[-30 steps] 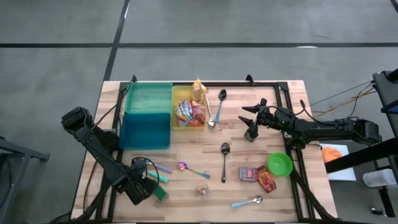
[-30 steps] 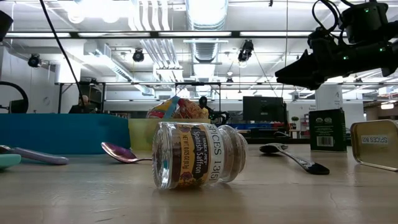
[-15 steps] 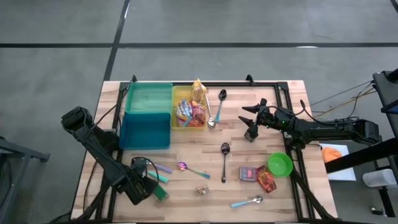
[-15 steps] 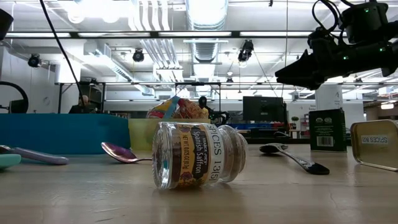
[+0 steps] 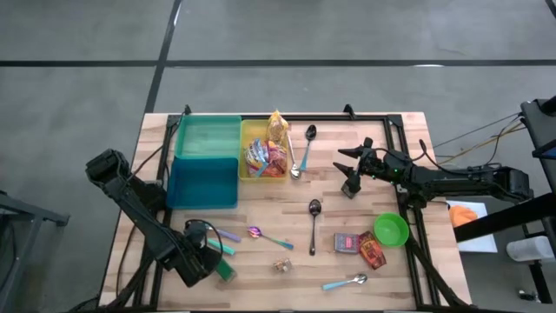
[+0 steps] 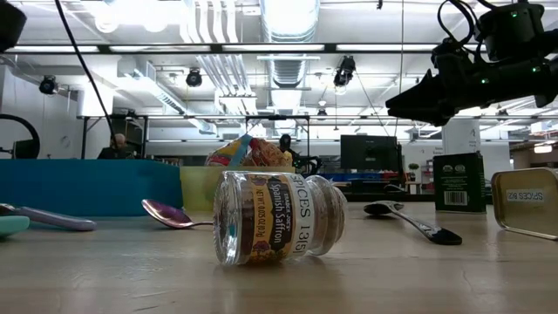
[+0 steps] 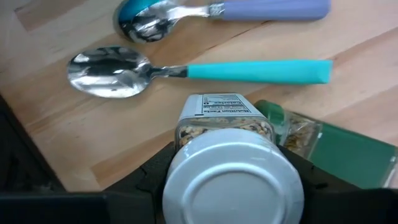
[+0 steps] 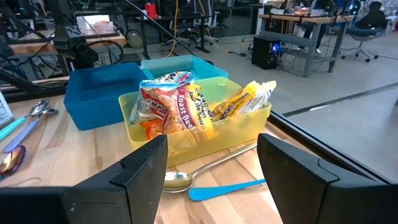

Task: Pick & Place Food Item
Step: Put the white spice bottle into the green bin

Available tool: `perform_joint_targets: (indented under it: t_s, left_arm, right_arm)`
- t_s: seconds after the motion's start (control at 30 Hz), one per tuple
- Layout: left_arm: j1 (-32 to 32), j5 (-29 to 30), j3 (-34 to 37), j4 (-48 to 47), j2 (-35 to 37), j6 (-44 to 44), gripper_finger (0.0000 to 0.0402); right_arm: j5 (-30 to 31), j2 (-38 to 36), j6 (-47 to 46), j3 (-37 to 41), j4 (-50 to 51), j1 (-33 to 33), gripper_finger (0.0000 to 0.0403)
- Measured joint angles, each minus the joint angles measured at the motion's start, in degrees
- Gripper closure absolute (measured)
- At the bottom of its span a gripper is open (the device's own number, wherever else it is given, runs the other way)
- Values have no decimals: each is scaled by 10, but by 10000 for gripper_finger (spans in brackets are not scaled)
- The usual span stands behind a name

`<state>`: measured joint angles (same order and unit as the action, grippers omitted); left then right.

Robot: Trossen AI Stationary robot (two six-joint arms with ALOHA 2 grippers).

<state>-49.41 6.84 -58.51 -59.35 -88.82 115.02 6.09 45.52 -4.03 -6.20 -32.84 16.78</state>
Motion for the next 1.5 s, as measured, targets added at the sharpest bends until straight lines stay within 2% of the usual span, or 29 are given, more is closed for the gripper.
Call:
perform_joint_targets:
  t_s: [0.3, 0.73, 0.9, 1.1, 1.5]
  left_arm:
    - [5, 35, -4, -9, 33, -9, 216]
    - [44, 169, -4, -21, 101, -76, 216]
    - [84, 207, -6, -25, 121, -132, 205]
    - [145, 221, -12, -54, 144, -156, 216]
    - [296, 250, -36, -52, 180, -335, 205]
  right_arm:
    - [0, 0, 0, 0, 0, 0, 156]
    - [0, 0, 0, 0, 0, 0, 156]
    - [0, 0, 0, 0, 0, 0, 156]
    - [0, 0, 0, 0, 0, 0, 156]
    - [0, 0, 0, 0, 0, 0, 156]
